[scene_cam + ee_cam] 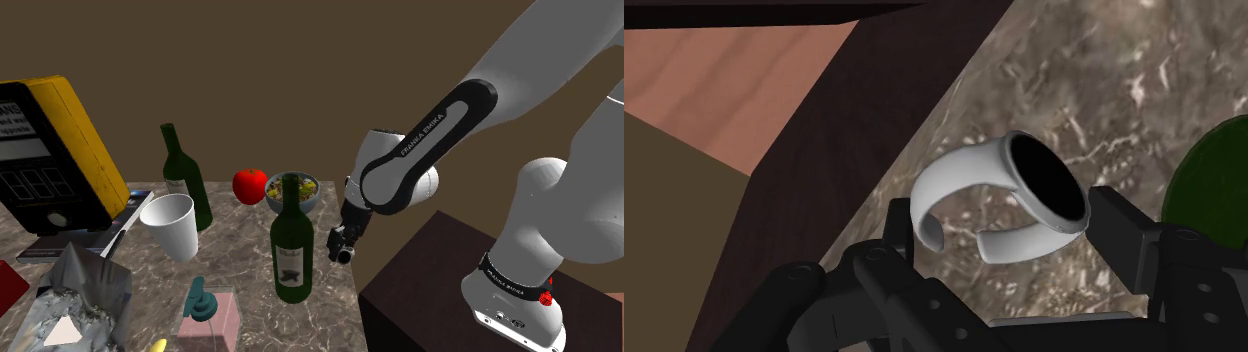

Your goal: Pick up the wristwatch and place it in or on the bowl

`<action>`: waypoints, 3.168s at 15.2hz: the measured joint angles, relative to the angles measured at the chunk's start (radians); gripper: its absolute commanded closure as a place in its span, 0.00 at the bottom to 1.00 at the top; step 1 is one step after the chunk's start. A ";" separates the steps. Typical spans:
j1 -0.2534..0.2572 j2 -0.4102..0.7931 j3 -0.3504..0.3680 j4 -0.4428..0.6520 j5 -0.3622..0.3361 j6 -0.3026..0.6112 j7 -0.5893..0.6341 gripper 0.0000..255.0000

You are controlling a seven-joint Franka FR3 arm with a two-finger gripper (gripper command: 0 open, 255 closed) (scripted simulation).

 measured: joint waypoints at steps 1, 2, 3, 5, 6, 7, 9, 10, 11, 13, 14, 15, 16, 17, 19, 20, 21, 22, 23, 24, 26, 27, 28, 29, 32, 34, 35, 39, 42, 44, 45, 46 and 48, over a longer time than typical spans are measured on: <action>0.000 0.000 0.000 0.000 0.000 0.000 0.000 1.00; 0.000 0.000 0.000 0.000 0.000 0.000 0.000 1.00; 0.000 0.000 0.000 0.000 0.000 0.000 0.000 1.00; 0.000 0.000 0.000 0.000 0.000 0.000 0.000 1.00; 0.000 0.000 0.000 0.000 0.000 0.000 0.000 1.00; 0.000 0.000 0.000 0.000 0.000 0.000 0.000 1.00; -0.008 -0.022 0.000 0.000 -0.028 -0.021 0.024 1.00; -0.012 -0.035 0.001 -0.001 -0.042 -0.032 0.037 1.00; -0.015 -0.054 0.002 -0.006 -0.055 -0.046 0.052 1.00; -0.025 -0.091 0.005 -0.009 -0.085 -0.078 0.081 1.00; -0.032 -0.108 0.004 -0.008 -0.101 -0.096 0.093 1.00; -0.037 -0.129 0.006 -0.008 -0.118 -0.116 0.110 1.00; -0.040 -0.144 0.009 -0.008 -0.128 -0.130 0.122 1.00; -0.045 -0.163 0.011 -0.007 -0.141 -0.149 0.136 1.00; -0.056 -0.192 0.010 -0.001 -0.165 -0.184 0.155 1.00; -0.061 -0.207 0.011 0.003 -0.176 -0.202 0.166 1.00; -0.064 -0.223 0.012 0.004 -0.184 -0.218 0.174 1.00; -0.067 -0.236 0.012 0.006 -0.192 -0.233 0.183 1.00; -0.072 -0.249 0.011 0.012 -0.201 -0.251 0.190 1.00; -0.075 -0.265 0.013 0.017 -0.211 -0.271 0.202 1.00; -0.082 -0.294 0.012 0.025 -0.227 -0.308 0.218 1.00; -0.086 -0.304 0.012 0.032 -0.235 -0.324 0.225 1.00; -0.088 -0.316 0.012 0.036 -0.241 -0.341 0.232 1.00; -0.090 -0.331 0.013 0.038 -0.246 -0.356 0.240 1.00; -0.099 -0.361 0.008 0.059 -0.266 -0.407 0.256 1.00; -0.104 -0.381 0.006 0.071 -0.276 -0.437 0.267 1.00; -0.106 -0.390 0.005 0.076 -0.281 -0.452 0.271 1.00; -0.114 -0.422 0.001 0.111 -0.302 -0.517 0.294 1.00; -0.140 -0.343 -0.019 0.182 -0.325 -0.516 0.268 1.00; -0.159 -0.289 -0.038 0.234 -0.343 -0.521 0.246 1.00; -0.167 -0.255 -0.044 0.265 -0.350 -0.520 0.239 1.00; -0.176 -0.218 -0.052 0.300 -0.359 -0.522 0.230 1.00; -0.192 -0.143 -0.067 0.368 -0.374 -0.521 0.210 1.00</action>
